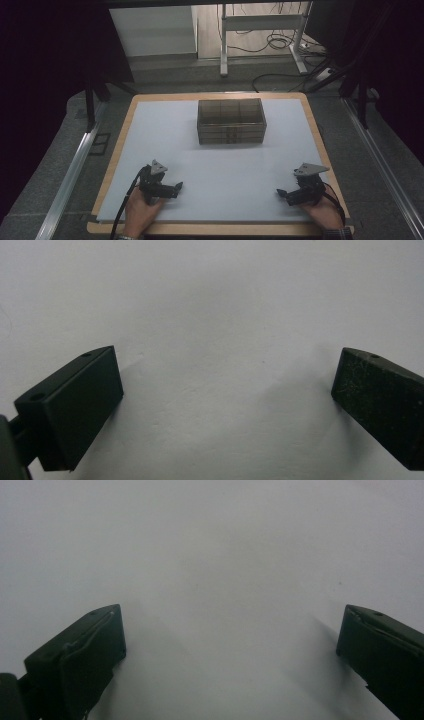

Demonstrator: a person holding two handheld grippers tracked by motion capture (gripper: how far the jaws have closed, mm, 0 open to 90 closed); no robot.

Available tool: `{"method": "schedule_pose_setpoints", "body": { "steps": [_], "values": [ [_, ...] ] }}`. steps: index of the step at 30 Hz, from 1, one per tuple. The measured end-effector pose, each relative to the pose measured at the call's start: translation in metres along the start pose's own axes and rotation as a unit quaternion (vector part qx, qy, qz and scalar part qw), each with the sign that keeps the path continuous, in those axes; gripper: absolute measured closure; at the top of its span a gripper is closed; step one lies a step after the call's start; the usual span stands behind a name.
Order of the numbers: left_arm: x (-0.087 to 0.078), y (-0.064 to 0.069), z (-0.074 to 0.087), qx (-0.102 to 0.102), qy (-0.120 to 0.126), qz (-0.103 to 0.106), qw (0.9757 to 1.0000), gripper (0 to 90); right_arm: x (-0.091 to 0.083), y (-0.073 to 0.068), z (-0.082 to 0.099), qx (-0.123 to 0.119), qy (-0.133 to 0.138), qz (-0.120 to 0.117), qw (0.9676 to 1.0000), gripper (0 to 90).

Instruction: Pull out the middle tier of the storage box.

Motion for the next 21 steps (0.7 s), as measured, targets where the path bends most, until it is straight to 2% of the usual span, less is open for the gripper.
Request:
{"method": "schedule_pose_setpoints", "body": {
  "steps": [1, 21],
  "values": [
    [-0.0005, -0.0008, 0.0002, 0.004, -0.004, -0.001, 1.0000, 0.0, 0.0000, 0.0000, 0.0000, 0.001, 0.000, 0.000, 1.0000, 0.0],
    [-0.0001, -0.0002, 0.0001, 0.001, -0.001, -0.001, 1.0000, 0.0, -0.0007, -0.0005, -0.0001, -0.002, 0.003, -0.002, 1.0000, 0.7]
  ]
}}
Point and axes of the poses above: each handheld gripper's, and its own axes: x roughly forward along the jaws, z roughly out of its underside, y roughly to its right, the point moved 6 cm from there along x, roughly forward along the jaws, and after that the axes turned 12 degrees about -x, right-handed, at the moved point
